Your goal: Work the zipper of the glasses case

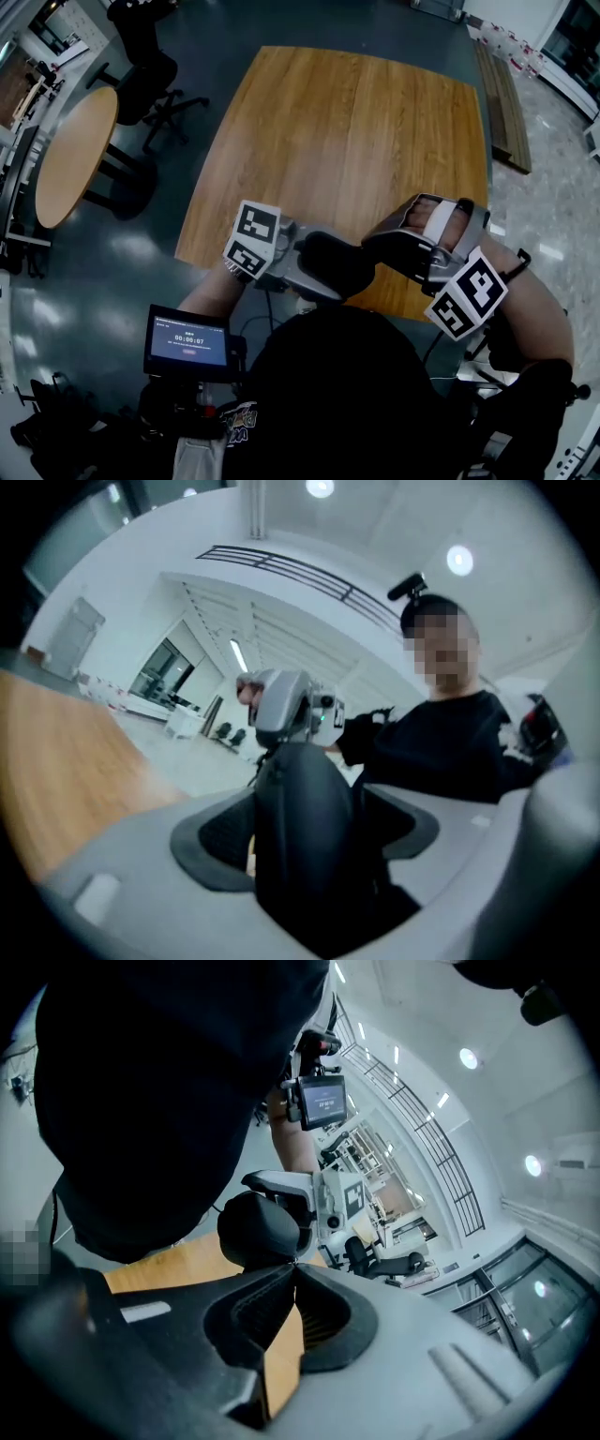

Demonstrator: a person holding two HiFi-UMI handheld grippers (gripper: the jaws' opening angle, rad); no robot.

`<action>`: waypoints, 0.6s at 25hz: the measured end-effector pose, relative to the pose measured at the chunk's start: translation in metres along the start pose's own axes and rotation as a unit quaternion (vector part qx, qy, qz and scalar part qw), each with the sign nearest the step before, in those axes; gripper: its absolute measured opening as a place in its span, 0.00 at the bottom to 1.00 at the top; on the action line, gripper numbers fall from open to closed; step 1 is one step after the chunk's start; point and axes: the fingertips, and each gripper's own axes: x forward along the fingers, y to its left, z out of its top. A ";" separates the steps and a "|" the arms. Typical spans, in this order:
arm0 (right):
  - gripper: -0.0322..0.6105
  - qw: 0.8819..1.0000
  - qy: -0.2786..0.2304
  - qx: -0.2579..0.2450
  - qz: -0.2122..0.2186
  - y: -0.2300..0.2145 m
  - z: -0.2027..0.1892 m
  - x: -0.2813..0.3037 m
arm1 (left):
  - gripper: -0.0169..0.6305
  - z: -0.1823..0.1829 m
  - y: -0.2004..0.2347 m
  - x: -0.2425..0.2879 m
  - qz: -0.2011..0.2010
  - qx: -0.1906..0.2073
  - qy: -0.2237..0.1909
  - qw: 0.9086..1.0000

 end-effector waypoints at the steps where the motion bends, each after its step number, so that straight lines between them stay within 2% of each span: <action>1: 0.06 1.000 -0.004 -0.002 -0.002 0.000 0.003 0.000 | 0.56 0.008 -0.006 0.004 -0.024 -0.011 -0.006 1.000; 3: 0.06 1.000 0.001 -0.012 -0.005 0.000 0.004 -0.001 | 0.55 0.013 -0.009 0.011 -0.040 -0.014 0.002 0.999; 6: 0.06 1.000 0.008 -0.013 -0.004 -0.004 -0.001 -0.001 | 0.54 0.016 -0.003 0.009 -0.026 -0.019 0.001 0.999; 8: 0.06 1.000 0.011 -0.015 -0.008 -0.008 -0.003 0.002 | 0.53 0.018 0.002 0.002 -0.013 -0.018 -0.005 1.000; 13: 0.06 0.996 0.046 -0.065 -0.037 -0.014 -0.008 -0.003 | 0.52 0.025 0.013 -0.002 0.038 0.010 -0.036 0.999; 15: 0.05 0.997 0.043 -0.056 -0.039 -0.016 -0.008 -0.004 | 0.51 0.027 0.018 -0.006 0.054 0.016 -0.045 0.997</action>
